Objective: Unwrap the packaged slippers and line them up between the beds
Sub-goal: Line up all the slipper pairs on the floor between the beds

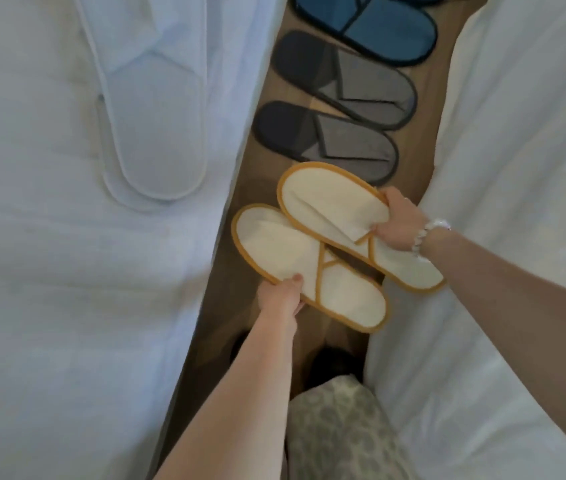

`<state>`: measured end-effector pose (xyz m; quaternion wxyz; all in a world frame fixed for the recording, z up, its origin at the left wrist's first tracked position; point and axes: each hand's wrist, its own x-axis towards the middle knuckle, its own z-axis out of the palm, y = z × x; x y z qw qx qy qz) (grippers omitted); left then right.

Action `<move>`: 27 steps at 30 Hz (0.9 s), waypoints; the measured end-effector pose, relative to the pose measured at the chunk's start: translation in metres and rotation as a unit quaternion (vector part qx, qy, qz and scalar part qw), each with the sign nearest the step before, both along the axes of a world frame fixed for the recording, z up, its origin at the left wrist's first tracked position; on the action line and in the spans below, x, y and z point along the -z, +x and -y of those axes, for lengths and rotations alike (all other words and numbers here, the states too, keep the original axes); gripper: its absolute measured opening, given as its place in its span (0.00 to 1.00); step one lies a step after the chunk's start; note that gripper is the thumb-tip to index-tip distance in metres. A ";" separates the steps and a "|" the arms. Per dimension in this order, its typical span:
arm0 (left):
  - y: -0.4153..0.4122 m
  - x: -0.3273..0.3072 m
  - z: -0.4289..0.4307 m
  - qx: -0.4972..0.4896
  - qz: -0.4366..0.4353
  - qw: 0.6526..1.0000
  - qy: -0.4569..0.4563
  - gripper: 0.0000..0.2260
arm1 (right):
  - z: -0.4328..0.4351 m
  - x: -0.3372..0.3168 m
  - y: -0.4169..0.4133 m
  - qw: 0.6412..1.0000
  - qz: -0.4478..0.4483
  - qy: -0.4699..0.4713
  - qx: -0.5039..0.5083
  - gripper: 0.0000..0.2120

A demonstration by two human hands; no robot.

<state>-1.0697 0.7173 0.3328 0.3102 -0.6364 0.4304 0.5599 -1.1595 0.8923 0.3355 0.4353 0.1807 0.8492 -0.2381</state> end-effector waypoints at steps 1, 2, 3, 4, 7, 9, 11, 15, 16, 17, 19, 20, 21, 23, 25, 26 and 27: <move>0.004 0.015 0.002 0.006 -0.006 1.000 0.000 0.21 | 0.000 0.009 -0.001 1.000 -0.012 0.017 -0.016 0.29; 0.007 0.027 0.003 0.007 -0.009 1.000 -0.001 0.21 | 0.001 0.019 -0.002 0.999 -0.024 0.025 -0.025 0.27; 0.012 0.038 0.002 0.008 -0.008 1.000 0.001 0.21 | 0.003 0.030 -0.003 0.999 -0.035 0.025 -0.028 0.26; 0.016 0.047 -0.002 0.009 -0.007 1.000 0.007 0.21 | 0.004 0.042 -0.004 0.998 -0.045 0.021 -0.032 0.25; 0.028 0.073 -0.018 -0.002 0.000 1.000 0.008 0.21 | 0.009 0.074 -0.006 0.996 -0.057 0.017 -0.062 0.24; 0.032 0.085 -0.024 -0.030 -0.002 0.999 0.016 0.20 | 0.010 0.089 -0.006 0.995 -0.057 0.018 -0.077 0.25; 0.035 0.095 -0.028 -0.062 -0.007 0.998 0.030 0.20 | 0.009 0.100 -0.005 0.994 -0.069 0.019 -0.086 0.26; 0.042 0.106 -0.043 -0.110 -0.012 0.993 0.029 0.21 | 0.005 0.113 -0.002 0.991 -0.095 -0.006 -0.095 0.28; 0.043 0.108 -0.046 -0.115 -0.013 0.993 0.023 0.20 | 0.004 0.114 -0.002 0.988 -0.107 -0.003 -0.108 0.28; 0.045 0.110 -0.049 -0.115 -0.014 0.993 0.016 0.18 | 0.003 0.114 -0.002 0.984 -0.123 0.004 -0.125 0.28; 0.050 0.114 -0.054 -0.102 -0.008 0.995 -0.002 0.14 | 0.001 0.114 -0.002 0.975 -0.151 0.026 -0.164 0.29; 0.053 0.116 -0.056 -0.086 -0.001 0.996 -0.011 0.11 | 0.000 0.113 -0.002 0.970 -0.160 0.033 -0.178 0.29; 0.056 0.117 -0.059 -0.070 0.007 0.997 -0.018 0.09 | -0.001 0.112 -0.002 0.968 -0.164 0.038 -0.188 0.29; 0.060 0.120 -0.065 -0.045 0.018 0.998 -0.034 0.09 | -0.004 0.109 0.000 0.964 -0.168 0.046 -0.203 0.29; 0.063 0.123 -0.069 -0.021 0.024 0.998 -0.056 0.12 | -0.007 0.108 0.003 0.958 -0.173 0.062 -0.219 0.29; 0.064 0.126 -0.070 -0.006 0.027 0.997 -0.067 0.15 | -0.008 0.109 0.004 0.956 -0.174 0.070 -0.225 0.29; 0.065 0.128 -0.070 0.010 0.033 0.997 -0.075 0.18 | -0.010 0.109 0.006 0.955 -0.171 0.077 -0.229 0.29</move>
